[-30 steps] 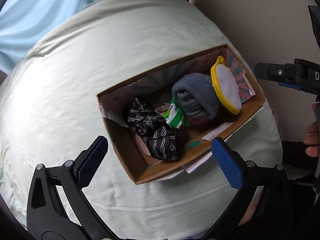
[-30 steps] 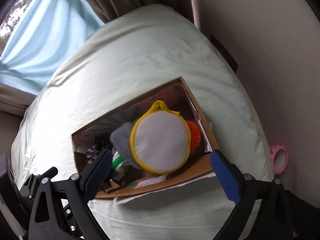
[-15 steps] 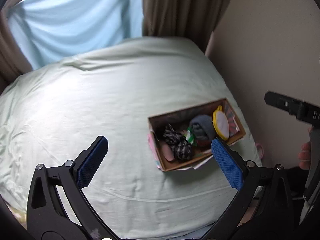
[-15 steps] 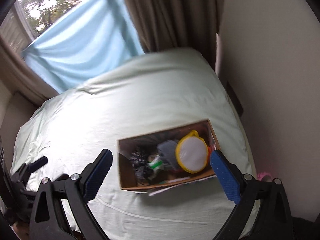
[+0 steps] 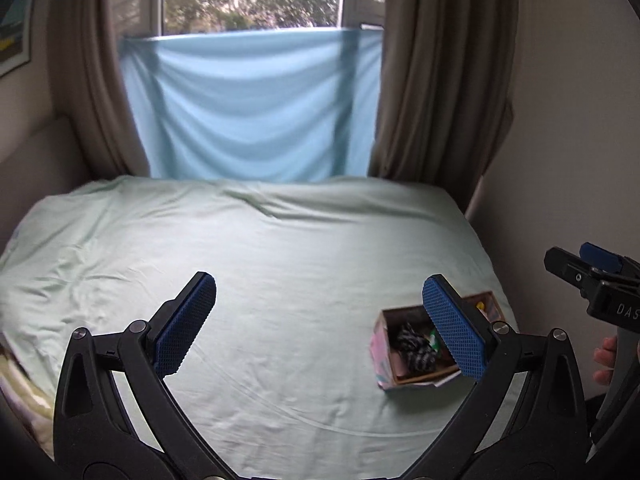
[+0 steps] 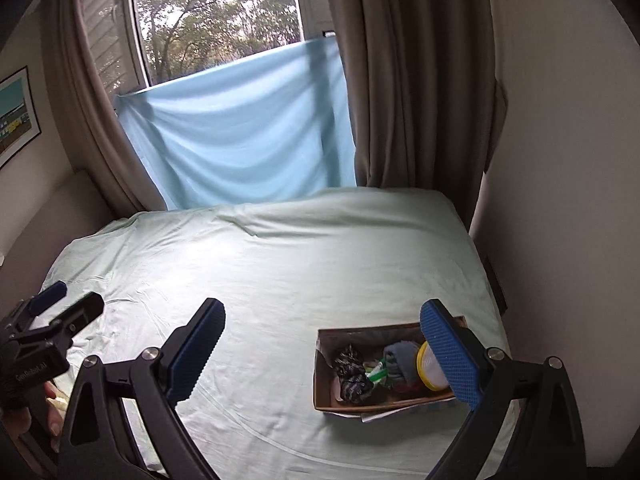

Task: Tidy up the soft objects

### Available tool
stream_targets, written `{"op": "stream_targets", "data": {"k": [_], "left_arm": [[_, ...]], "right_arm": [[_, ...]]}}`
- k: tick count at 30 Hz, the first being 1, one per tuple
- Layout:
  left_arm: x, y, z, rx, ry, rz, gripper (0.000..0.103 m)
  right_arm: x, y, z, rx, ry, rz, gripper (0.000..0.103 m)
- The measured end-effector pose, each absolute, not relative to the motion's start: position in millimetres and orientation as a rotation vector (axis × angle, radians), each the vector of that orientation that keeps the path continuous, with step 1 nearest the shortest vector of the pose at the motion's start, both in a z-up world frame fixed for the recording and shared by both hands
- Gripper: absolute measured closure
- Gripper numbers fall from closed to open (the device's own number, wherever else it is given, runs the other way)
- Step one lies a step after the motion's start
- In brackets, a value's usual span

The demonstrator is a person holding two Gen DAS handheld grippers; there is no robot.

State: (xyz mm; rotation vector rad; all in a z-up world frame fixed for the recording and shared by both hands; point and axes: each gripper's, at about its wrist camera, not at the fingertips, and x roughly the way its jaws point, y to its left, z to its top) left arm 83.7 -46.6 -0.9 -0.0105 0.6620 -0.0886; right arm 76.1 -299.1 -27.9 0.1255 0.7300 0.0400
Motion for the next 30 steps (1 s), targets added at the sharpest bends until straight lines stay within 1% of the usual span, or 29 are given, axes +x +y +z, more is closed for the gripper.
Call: {"op": "stream_targets", "data": {"k": [4, 9, 30], "left_arm": [[68.5, -36.7, 8.0, -0.012, 0.611, -0.064, 0.000], [58.7, -37.1, 4.0, -0.009, 0.578, -0.065, 0.000], [57.8, -44.0, 4.3, 0.007, 0.578, -0.107, 0.000]], "right_arm": [[65.8, -282.3, -21.0, 0.091, 0.687, 0.039, 0.006], [59.3, -272.5, -16.1, 0.064, 0.654, 0.016, 0.006], [56.8, -276.0, -7.7, 0.039, 0.613, -0.019, 0.006]]}}
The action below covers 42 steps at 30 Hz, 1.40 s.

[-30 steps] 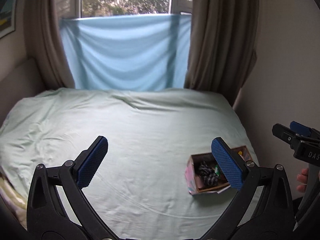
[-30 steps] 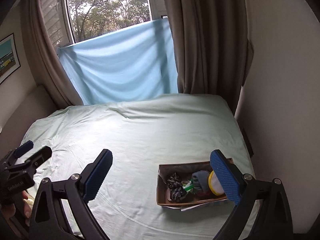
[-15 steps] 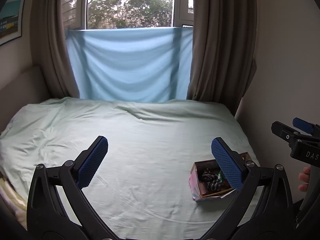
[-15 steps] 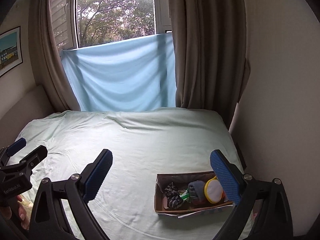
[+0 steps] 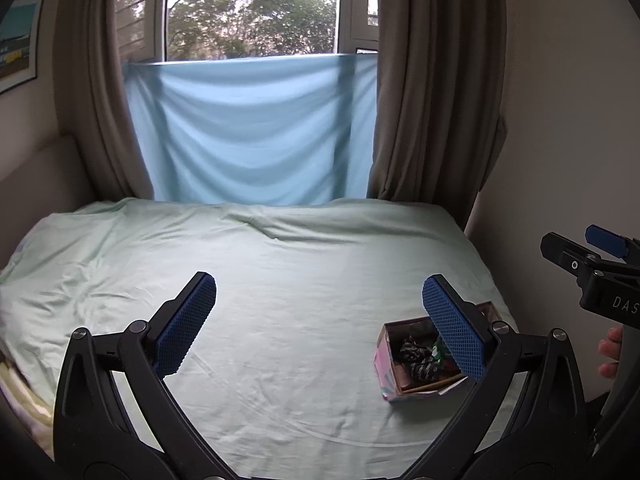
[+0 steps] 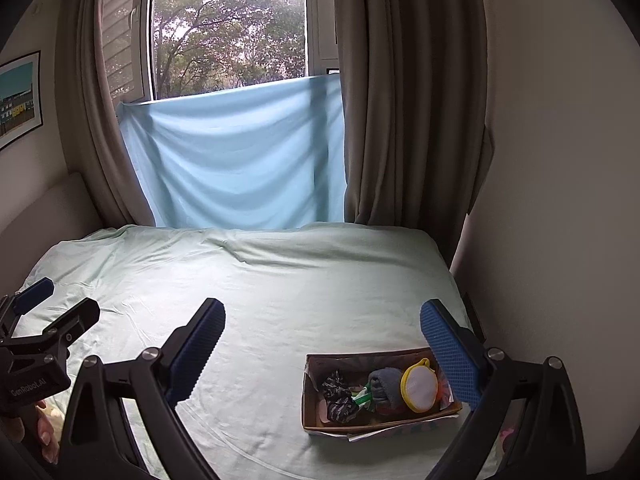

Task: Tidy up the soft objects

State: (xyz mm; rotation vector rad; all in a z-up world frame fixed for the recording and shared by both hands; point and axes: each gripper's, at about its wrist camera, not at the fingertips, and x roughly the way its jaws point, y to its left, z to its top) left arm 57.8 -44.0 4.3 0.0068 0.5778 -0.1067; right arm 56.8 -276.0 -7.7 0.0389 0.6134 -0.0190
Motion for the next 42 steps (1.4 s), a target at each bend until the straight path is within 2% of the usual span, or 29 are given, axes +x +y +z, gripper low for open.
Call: {"op": "stream_targets", "data": {"k": [42], "left_arm": [[53.2, -43.0, 3.1, 0.011, 0.566, -0.090, 0.000]], "right_arm": [[53.3, -279.0, 0.8, 0.043, 0.593, -0.029, 0.006]]}}
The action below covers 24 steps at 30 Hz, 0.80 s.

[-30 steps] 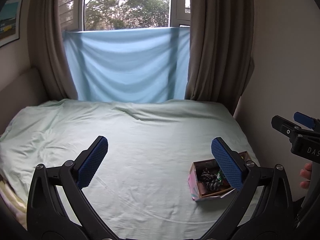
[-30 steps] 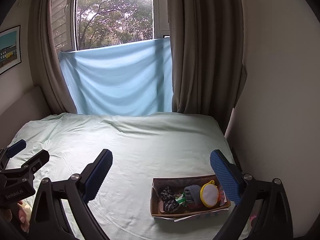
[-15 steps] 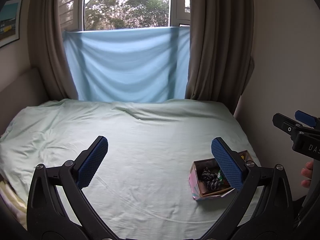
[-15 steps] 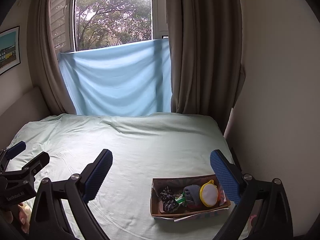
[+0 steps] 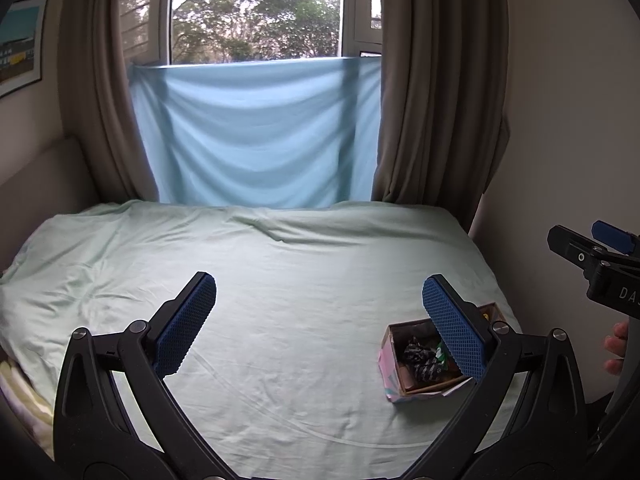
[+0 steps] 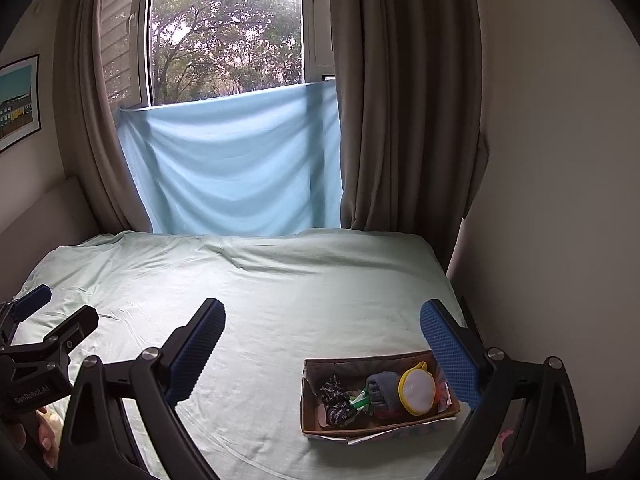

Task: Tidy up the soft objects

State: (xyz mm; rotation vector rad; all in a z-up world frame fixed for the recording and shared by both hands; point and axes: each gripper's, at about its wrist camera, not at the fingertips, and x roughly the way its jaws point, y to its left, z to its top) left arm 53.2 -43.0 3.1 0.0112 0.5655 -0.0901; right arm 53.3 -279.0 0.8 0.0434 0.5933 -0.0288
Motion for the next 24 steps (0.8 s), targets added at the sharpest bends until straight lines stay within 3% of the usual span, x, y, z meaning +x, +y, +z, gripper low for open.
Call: {"op": "stream_targets", "data": {"k": [24], "left_arm": [[44.4, -39.7, 10.7, 0.090, 0.495, -0.026, 0.000]], "right_arm": [[54.0, -270.0, -0.5, 0.055, 0.591, -0.028, 0.006]]}}
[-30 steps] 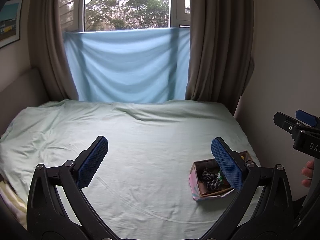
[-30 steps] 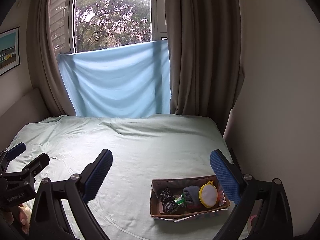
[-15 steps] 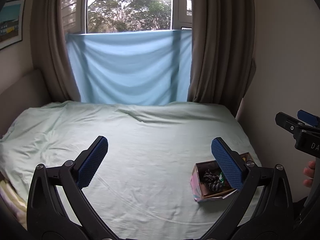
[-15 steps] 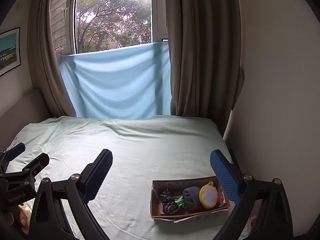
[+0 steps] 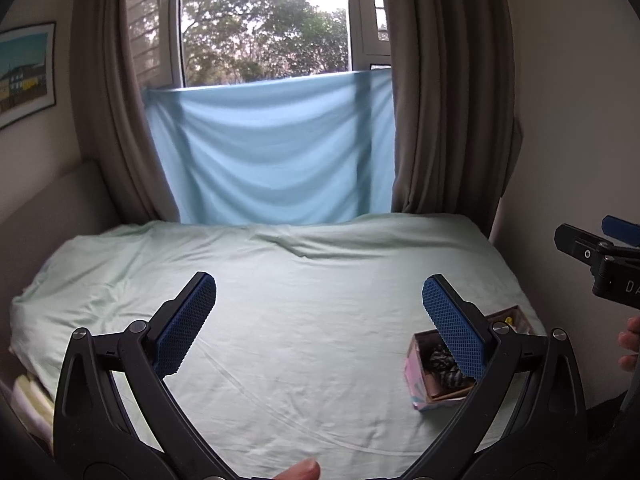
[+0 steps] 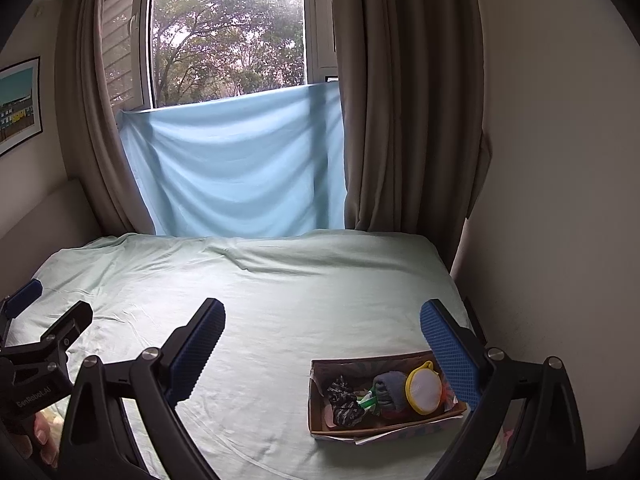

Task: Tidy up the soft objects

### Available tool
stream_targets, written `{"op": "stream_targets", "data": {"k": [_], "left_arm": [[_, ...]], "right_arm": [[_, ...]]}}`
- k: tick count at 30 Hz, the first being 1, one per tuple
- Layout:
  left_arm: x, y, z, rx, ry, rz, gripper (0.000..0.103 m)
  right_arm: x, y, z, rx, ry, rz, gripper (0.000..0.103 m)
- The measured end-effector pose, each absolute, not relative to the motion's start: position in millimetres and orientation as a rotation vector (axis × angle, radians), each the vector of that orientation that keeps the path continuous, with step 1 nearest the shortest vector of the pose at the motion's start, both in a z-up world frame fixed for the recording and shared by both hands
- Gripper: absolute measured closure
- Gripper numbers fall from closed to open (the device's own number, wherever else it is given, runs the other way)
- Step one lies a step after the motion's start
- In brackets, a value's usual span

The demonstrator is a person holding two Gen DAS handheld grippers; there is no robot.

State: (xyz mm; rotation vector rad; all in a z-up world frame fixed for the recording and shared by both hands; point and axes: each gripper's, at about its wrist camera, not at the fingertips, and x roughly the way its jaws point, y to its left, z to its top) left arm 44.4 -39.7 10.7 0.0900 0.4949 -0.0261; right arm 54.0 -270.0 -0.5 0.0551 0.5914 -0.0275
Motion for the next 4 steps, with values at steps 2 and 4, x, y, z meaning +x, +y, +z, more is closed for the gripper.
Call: {"op": "stream_targets", "data": {"k": [2, 4], "left_arm": [[43.5, -39.4, 10.4, 0.095, 0.475, -0.025, 0.000], [46.7, -39.4, 9.8, 0.098, 0.476, -0.026, 0.000]], "right_arm": [[56.0, -268.5, -1.6, 0.059, 0.598, -0.031, 0.006], [59.0, -266.8, -2.8, 0.059, 0.606, -0.034, 0.006]]}}
